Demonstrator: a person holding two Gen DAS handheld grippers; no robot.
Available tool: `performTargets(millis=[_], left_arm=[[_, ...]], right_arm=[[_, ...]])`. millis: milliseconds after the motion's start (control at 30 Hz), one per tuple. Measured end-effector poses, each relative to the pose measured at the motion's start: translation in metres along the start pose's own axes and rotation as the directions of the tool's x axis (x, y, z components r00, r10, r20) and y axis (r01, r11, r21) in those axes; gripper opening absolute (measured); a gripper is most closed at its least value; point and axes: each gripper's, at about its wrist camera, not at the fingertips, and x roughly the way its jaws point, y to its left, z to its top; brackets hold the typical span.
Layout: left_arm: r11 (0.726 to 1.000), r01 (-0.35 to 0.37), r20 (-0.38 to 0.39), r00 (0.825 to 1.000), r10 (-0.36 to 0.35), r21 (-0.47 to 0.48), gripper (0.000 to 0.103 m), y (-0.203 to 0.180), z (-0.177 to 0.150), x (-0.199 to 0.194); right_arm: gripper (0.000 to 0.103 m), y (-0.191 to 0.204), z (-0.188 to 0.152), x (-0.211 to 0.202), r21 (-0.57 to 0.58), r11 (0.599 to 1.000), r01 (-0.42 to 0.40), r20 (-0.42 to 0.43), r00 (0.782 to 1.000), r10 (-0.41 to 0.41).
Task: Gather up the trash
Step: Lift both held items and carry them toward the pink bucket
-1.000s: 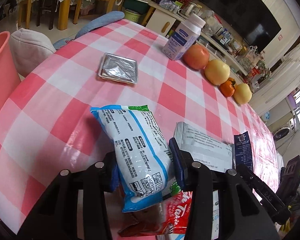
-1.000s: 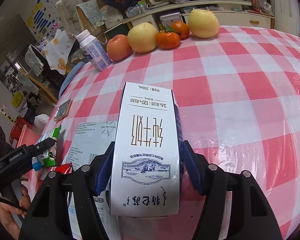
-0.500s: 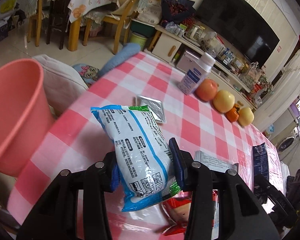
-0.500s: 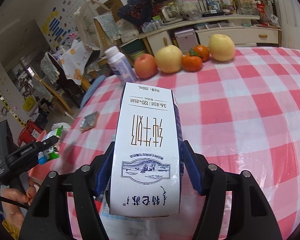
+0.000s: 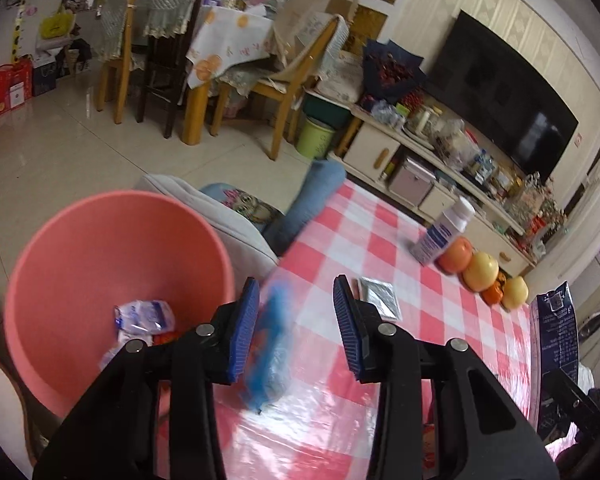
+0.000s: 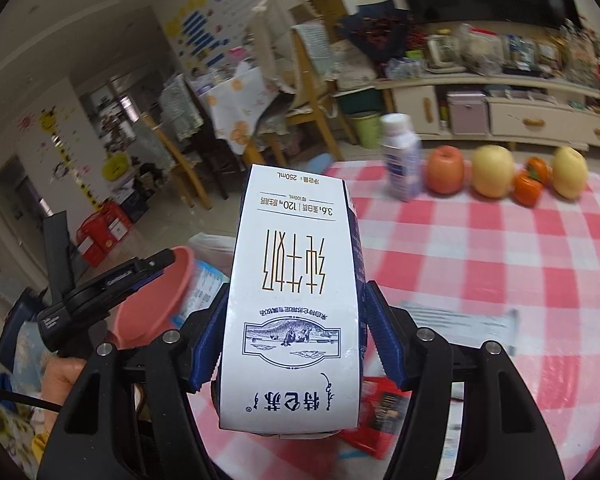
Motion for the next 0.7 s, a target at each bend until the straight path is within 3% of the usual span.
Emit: performTargets(millis=[167,267,433,533,633,700], left_arm=[[0.997,-0.030,0.001,1.000,0.030,-0.077,0.040,0.040,0.008,0.000],[0.991,-0.012,-0.002,1.000,0.012,-0.131,0.040,0.063,0.010,0.001],[0.996,0.089,-0.100,0.991,-0.088,0.001,0.044,0.051,0.008,0.017],[0.982,0.083,-0.150,0.987,-0.058,0.171,0.051,0.021,-0.005,0.026],[0.975,0.090,-0.181,0.982,-0.053,0.204,0.053,0.002,-0.018,0.029],[0.971,0.056,-0.180,0.984,-0.014,0.233,0.053,-0.007,-0.025,0.031]], right_arm=[[0.065,0.065,0.011,0.034,-0.090,0.993,-0.082,-0.039,0.996,0.079],[0.065,0.094,0.015,0.055,-0.122,0.987,-0.102,-0.053,0.994,0.096],[0.065,0.091,0.018,0.060,-0.120,0.991,-0.063,-0.033,0.998,0.060],[0.065,0.069,0.012,0.054,-0.084,0.996,-0.034,-0.032,0.999,0.032],[0.065,0.053,0.002,0.048,-0.062,0.998,-0.003,-0.029,1.000,0.001],[0.065,0.040,-0.005,0.043,-0.052,0.999,0.014,-0.027,1.000,-0.015]])
